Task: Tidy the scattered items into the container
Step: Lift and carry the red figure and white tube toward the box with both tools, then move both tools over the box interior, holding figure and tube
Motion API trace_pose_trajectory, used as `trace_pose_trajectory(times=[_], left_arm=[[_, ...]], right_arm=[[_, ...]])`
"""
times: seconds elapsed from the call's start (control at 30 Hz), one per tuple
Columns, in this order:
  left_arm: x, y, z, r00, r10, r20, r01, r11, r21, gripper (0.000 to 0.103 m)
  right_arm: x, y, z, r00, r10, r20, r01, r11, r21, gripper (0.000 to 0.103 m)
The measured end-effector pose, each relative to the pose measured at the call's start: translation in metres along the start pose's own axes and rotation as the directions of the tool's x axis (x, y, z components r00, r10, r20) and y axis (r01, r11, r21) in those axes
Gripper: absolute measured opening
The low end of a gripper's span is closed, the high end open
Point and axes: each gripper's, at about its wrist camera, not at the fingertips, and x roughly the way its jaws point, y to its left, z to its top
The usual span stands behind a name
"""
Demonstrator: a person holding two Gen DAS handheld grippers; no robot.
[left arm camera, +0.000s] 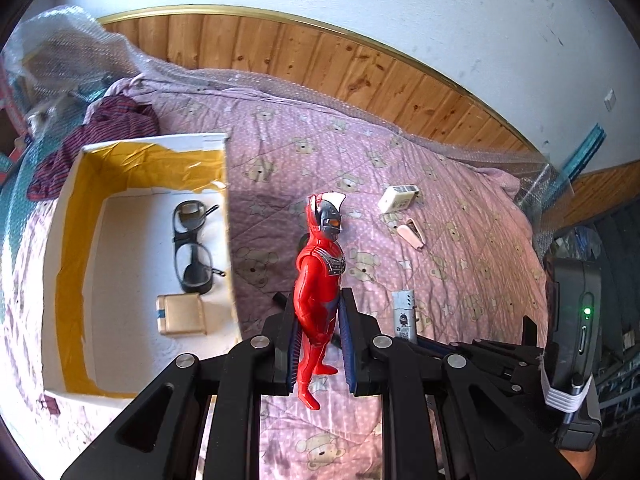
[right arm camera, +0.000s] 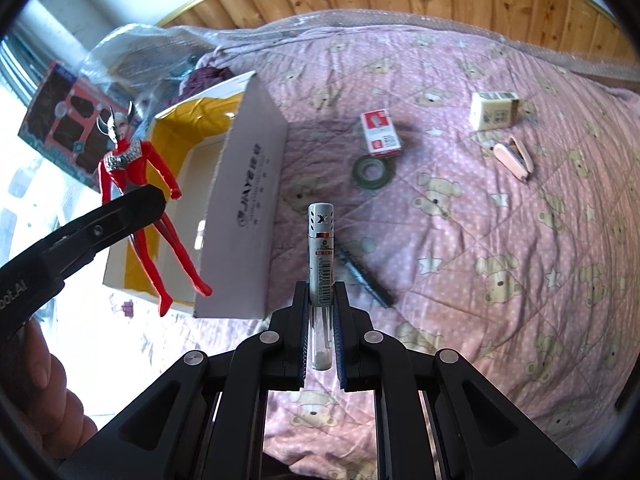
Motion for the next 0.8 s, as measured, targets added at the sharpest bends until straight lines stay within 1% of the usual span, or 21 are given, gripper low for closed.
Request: trace_pose_trajectory(times=[0.2,0.43,0.8], left_arm=[[-0.008,0.019,-0.012,1.000,0.012,-0.003,-0.012,0.999,-0.040,0.018],[-0.021,0.037,-0.021,1.000,0.026,0.017,-0.025,0.996,-0.088,0.018],[-0.034,0.059,-0.027,0.998,0.043,0.038,-0.037,0.990,-0.137,0.018]], right_arm=[[0.001,0.018,-0.002,1.000,0.015,-0.001,-0.015,0.999,-0.041,0.012],[-0.005,0.040,-0.002,0.999,0.031,0.010,-0.030,0.994,-0.105,0.012],[-0.014,0.069,0.004,0.997,0.072,0.013,-0.068,0.980,-0.185,0.012]])
